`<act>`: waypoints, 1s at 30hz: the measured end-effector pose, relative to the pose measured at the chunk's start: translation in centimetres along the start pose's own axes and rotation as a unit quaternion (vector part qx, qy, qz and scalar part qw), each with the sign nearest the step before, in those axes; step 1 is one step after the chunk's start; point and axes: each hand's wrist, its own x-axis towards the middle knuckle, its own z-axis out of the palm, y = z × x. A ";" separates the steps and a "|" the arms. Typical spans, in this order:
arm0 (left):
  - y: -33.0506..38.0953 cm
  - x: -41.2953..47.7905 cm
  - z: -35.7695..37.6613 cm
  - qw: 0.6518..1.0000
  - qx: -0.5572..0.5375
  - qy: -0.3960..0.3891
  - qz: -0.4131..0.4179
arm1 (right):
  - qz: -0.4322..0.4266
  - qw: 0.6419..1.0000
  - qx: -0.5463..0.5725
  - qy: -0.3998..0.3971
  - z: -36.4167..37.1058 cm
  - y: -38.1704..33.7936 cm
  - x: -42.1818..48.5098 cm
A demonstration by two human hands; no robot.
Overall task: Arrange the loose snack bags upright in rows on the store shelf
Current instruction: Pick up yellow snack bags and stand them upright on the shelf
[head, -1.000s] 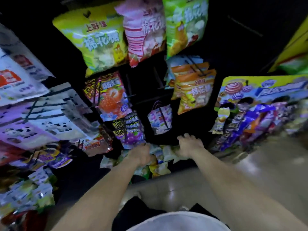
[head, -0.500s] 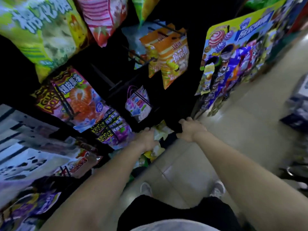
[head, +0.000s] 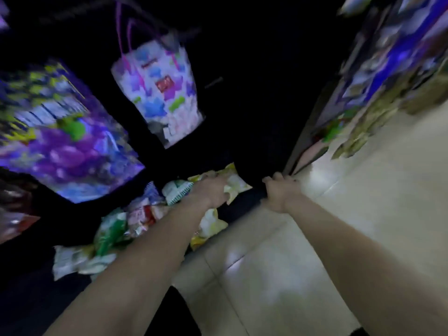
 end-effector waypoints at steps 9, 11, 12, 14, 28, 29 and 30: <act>-4.3 -0.2 9.9 0.998 0.030 0.056 -0.010 | 0.039 0.999 -0.003 0.032 9.4 -0.4 1.2; -4.8 -2.6 10.3 0.998 0.023 0.055 -0.005 | 0.044 0.998 -0.006 0.036 9.7 -1.5 -0.9; -5.1 -3.8 10.4 0.998 0.022 0.055 0.001 | 0.041 0.998 -0.007 0.041 9.7 -2.1 -1.9; -5.7 -5.8 10.5 0.998 0.021 0.066 0.013 | 0.031 0.998 0.004 0.056 9.7 -3.4 -3.6; -6.8 -5.4 9.0 0.979 0.127 0.153 0.031 | 0.006 0.995 0.065 0.078 12.8 -2.5 -2.2; -7.2 -4.4 9.2 0.978 0.137 0.153 0.031 | 0.006 0.995 0.071 0.070 13.0 -2.0 -0.7; -7.6 -3.3 9.4 0.978 0.143 0.150 0.028 | 0.007 0.995 0.075 0.062 13.1 -1.6 1.0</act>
